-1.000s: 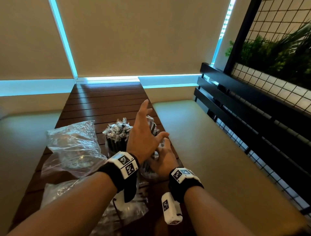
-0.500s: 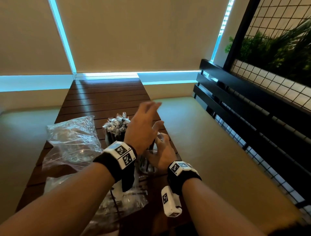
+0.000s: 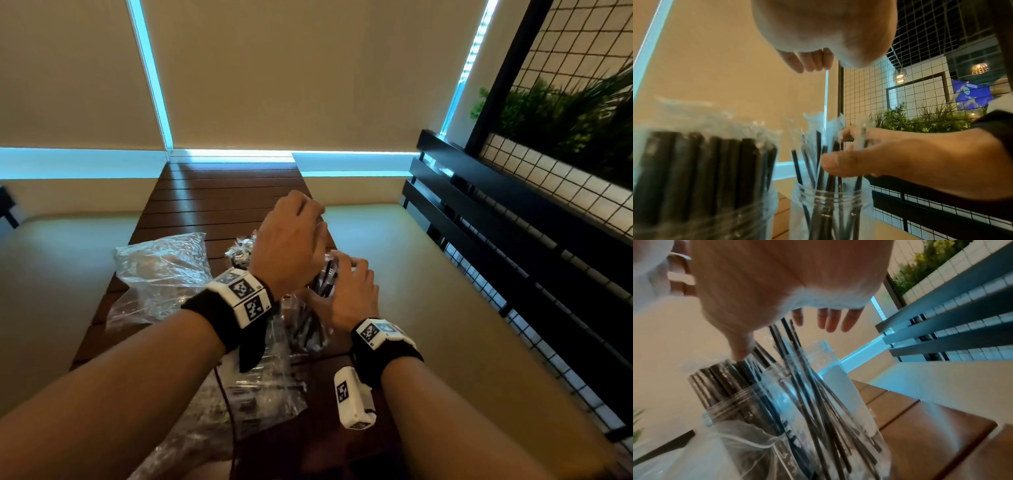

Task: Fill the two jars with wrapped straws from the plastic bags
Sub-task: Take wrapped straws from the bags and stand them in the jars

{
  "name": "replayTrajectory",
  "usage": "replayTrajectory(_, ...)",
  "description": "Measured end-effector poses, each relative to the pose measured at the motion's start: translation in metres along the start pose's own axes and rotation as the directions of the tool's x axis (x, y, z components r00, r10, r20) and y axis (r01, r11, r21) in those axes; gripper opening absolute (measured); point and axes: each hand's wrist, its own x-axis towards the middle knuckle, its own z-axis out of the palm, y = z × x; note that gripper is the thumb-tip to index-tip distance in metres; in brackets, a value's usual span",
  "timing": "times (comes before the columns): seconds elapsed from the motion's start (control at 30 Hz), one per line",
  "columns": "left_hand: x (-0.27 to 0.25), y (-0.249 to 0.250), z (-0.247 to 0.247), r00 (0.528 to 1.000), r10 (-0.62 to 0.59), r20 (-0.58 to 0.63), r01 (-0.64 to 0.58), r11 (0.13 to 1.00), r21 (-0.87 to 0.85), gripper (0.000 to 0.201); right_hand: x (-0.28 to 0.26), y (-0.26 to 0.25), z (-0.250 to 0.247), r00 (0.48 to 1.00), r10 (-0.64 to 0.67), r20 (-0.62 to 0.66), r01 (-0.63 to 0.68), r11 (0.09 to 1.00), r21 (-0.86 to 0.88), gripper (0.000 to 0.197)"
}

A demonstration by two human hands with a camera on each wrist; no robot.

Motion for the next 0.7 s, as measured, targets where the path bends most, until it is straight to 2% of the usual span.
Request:
replayTrajectory(0.07,-0.007,-0.004,-0.015,0.996,-0.012,0.083,0.007,0.998,0.057,0.012,0.002,-0.010,-0.013,1.000,-0.013,-0.002,0.013,0.998,0.057,0.089)
replayTrajectory(0.2,-0.035,-0.024,-0.034,0.952,-0.081,0.294,0.035,0.987,0.156,0.031,0.007,-0.029,-0.018,0.998,0.056,-0.030,-0.044,0.948,0.316,0.065)
replayTrajectory(0.33,-0.065,-0.040,-0.045,0.887,-0.193,0.420,0.119,0.973,0.197,0.031,0.005,-0.048,-0.015,0.997,0.069,-0.031,-0.045,0.868,0.495,0.055)
replayTrajectory(0.37,-0.073,-0.045,-0.048,0.854,-0.230,0.466,0.147,0.967,0.207,0.031,0.003,-0.051,-0.014,0.999,0.046,-0.021,-0.029,0.872,0.489,0.048)
replayTrajectory(0.43,-0.090,-0.052,-0.053,0.742,-0.302,0.599,0.176,0.949,0.260,0.029,-0.004,-0.052,-0.009,0.999,-0.023,-0.028,0.033,0.914,0.404,0.031)
replayTrajectory(0.5,-0.108,-0.058,-0.056,0.635,-0.354,0.687,0.122,0.924,0.364,0.024,-0.015,-0.044,-0.001,0.994,-0.095,-0.059,0.108,0.954,0.280,0.018)
replayTrajectory(0.53,-0.117,-0.062,-0.056,0.594,-0.379,0.709,0.108,0.912,0.396,0.034,-0.021,-0.038,0.005,0.991,-0.128,-0.044,0.135,0.964,0.229,0.017)
replayTrajectory(0.6,-0.132,-0.070,-0.055,0.519,-0.427,0.741,0.152,0.899,0.412,0.070,-0.031,-0.030,0.014,0.979,-0.185,0.089,0.175,0.979,0.106,0.016)
replayTrajectory(0.67,-0.140,-0.078,-0.056,0.437,-0.463,0.771,0.186,0.885,0.426,0.102,-0.035,-0.026,0.023,0.928,-0.185,0.323,0.234,0.965,-0.119,0.005)
replayTrajectory(0.7,-0.142,-0.081,-0.056,0.382,-0.481,0.789,0.201,0.876,0.437,0.114,-0.035,-0.026,0.028,0.891,-0.158,0.425,0.268,0.939,-0.214,0.010)
